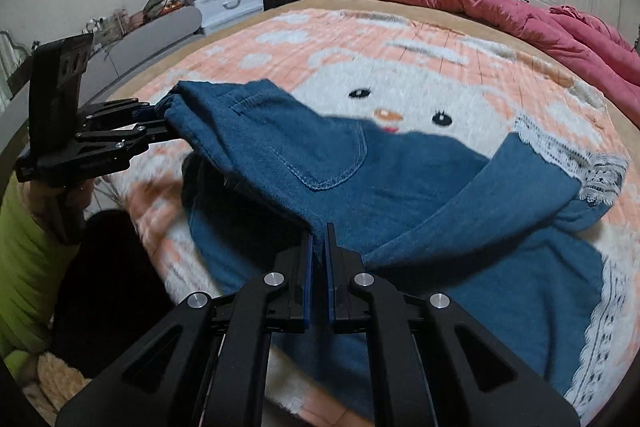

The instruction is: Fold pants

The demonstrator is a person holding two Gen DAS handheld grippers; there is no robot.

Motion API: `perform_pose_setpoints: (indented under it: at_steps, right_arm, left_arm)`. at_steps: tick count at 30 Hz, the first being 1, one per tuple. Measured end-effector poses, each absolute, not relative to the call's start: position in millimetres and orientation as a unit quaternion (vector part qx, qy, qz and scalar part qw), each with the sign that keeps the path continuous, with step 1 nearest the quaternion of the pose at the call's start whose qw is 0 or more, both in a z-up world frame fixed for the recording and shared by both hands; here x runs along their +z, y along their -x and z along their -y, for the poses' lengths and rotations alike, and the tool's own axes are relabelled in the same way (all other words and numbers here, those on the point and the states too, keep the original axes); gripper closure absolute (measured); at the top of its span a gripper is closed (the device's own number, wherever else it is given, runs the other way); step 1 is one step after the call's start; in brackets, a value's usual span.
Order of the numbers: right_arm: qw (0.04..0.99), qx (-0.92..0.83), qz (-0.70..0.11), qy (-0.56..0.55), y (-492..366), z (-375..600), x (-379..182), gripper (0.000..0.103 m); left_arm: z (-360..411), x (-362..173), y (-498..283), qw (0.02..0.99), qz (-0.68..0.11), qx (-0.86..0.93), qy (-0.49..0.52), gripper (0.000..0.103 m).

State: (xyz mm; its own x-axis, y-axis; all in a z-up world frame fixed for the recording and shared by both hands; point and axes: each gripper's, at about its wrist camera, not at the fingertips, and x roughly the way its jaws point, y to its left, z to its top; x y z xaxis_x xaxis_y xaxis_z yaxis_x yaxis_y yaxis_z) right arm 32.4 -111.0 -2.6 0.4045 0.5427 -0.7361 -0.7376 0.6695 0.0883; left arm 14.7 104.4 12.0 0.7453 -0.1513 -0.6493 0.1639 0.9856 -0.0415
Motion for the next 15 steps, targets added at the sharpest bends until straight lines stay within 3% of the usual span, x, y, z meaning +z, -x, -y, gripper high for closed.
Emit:
perform_pose_setpoints:
  at_steps: [8,15]
  right_arm:
    - [0.802,0.404,-0.407,0.168,-10,99,-28,0.097]
    - [0.791,0.419,-0.410,0.176,0,95,-34,0.095]
  left_arm:
    - [-123,0,-1,0.923,-0.382,-0.043,0.003,0.077]
    - [-132,45,26,0.942,-0.334,-0.024,0.028,0.070]
